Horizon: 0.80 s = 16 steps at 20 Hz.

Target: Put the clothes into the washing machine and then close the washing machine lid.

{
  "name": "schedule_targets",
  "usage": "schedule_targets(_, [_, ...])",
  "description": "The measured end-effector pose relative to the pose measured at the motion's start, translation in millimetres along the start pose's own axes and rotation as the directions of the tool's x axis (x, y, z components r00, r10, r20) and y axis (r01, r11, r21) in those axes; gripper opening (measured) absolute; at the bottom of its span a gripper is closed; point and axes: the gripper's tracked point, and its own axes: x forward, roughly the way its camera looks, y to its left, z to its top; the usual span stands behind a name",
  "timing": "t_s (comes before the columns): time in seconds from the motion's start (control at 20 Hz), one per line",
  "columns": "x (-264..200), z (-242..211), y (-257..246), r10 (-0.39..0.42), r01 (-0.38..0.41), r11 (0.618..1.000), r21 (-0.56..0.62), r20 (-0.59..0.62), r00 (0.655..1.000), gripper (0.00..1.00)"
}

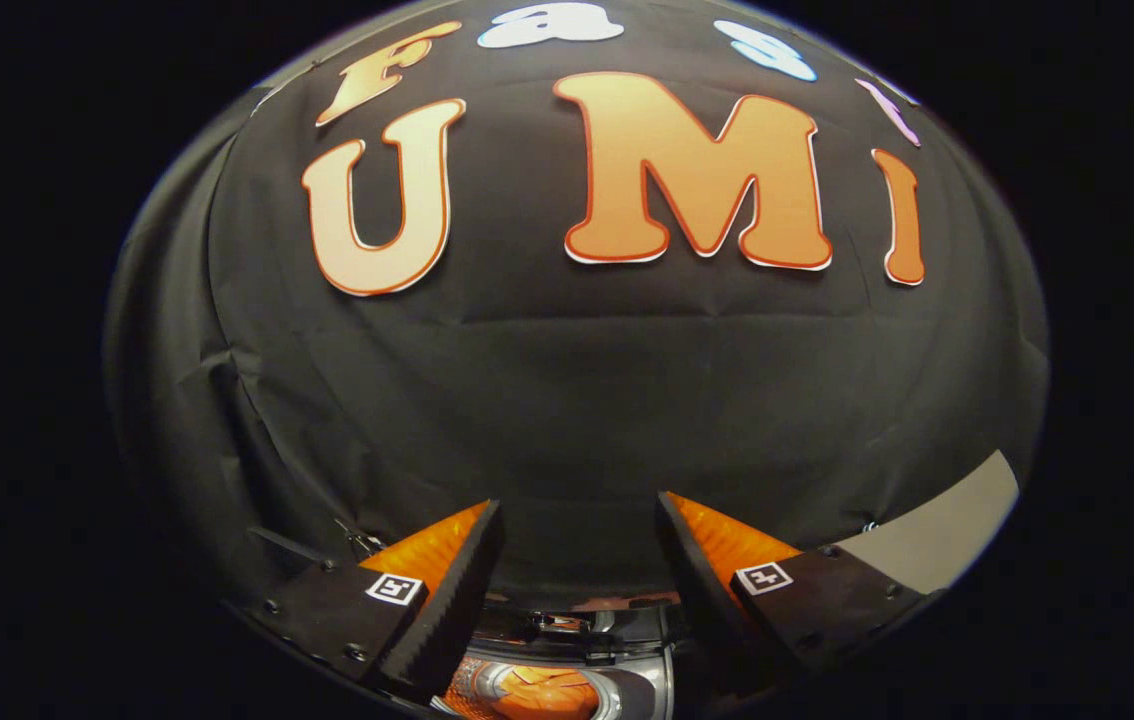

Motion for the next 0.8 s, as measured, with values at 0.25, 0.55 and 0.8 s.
schedule_targets(0.25, [20.8,-30.7,9.9,0.017,-0.019,0.999,-0.025,-0.091,0.996,0.98])
schedule_targets(0.55, [33.8,-41.3,11.2,0.047,-0.044,0.998,0.036,-0.091,0.995,0.98])
schedule_targets(0.8, [30.0,-37.4,9.1,0.046,-0.046,0.999,0.012,0.034,0.998,0.98])
